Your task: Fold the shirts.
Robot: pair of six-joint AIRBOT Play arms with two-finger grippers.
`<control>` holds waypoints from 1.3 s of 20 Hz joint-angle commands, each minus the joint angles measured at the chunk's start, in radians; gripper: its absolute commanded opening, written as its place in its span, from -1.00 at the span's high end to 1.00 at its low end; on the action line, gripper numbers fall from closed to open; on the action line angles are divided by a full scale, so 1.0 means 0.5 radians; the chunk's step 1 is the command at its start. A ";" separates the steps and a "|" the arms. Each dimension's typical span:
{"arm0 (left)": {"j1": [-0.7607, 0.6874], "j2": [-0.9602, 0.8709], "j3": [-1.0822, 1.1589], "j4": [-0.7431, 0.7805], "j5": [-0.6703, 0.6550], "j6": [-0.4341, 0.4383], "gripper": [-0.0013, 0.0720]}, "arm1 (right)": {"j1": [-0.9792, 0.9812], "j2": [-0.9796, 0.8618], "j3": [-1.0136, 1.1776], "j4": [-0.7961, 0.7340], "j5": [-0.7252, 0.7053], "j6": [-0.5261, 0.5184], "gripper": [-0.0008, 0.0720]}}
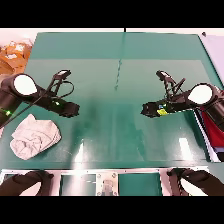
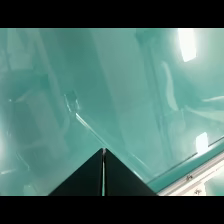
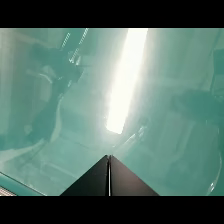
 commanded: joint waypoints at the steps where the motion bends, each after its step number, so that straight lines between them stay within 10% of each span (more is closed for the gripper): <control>1: -0.001 0.002 -0.002 0.061 0.017 0.000 0.91 | 0.002 0.001 -0.001 0.000 0.001 0.000 0.94; 4: -0.001 0.002 -0.002 0.445 -0.040 -0.053 0.90 | 0.002 0.001 -0.001 0.000 0.001 0.000 0.94; 5: -0.001 0.002 -0.002 0.692 -0.064 -0.166 0.55 | 0.002 0.001 -0.001 0.000 0.001 0.000 0.94; 6: -0.001 0.002 -0.002 1.009 -0.085 -0.293 -0.69 | 0.002 0.001 -0.001 0.000 0.001 0.001 0.94; 9: 0.103 0.002 -0.079 1.694 -0.093 -0.564 -0.98 | 0.002 0.001 -0.001 0.000 0.001 0.001 0.94; 19: 0.733 -0.001 -0.793 1.153 0.357 -0.490 -0.97 | 0.002 0.001 -0.001 0.000 -0.002 0.001 0.94; 20: 0.732 -0.001 -0.843 1.141 0.413 -0.494 -0.79 | 0.001 0.001 -0.001 0.000 -0.042 0.001 0.94; 22: 0.732 -0.001 -0.870 1.124 0.408 -0.493 0.72 | 0.001 0.001 -0.001 0.000 -0.083 0.001 0.94; 26: 0.732 0.000 -0.578 1.028 0.175 -0.451 0.91 | 0.002 0.001 -0.002 0.035 -0.140 0.002 0.94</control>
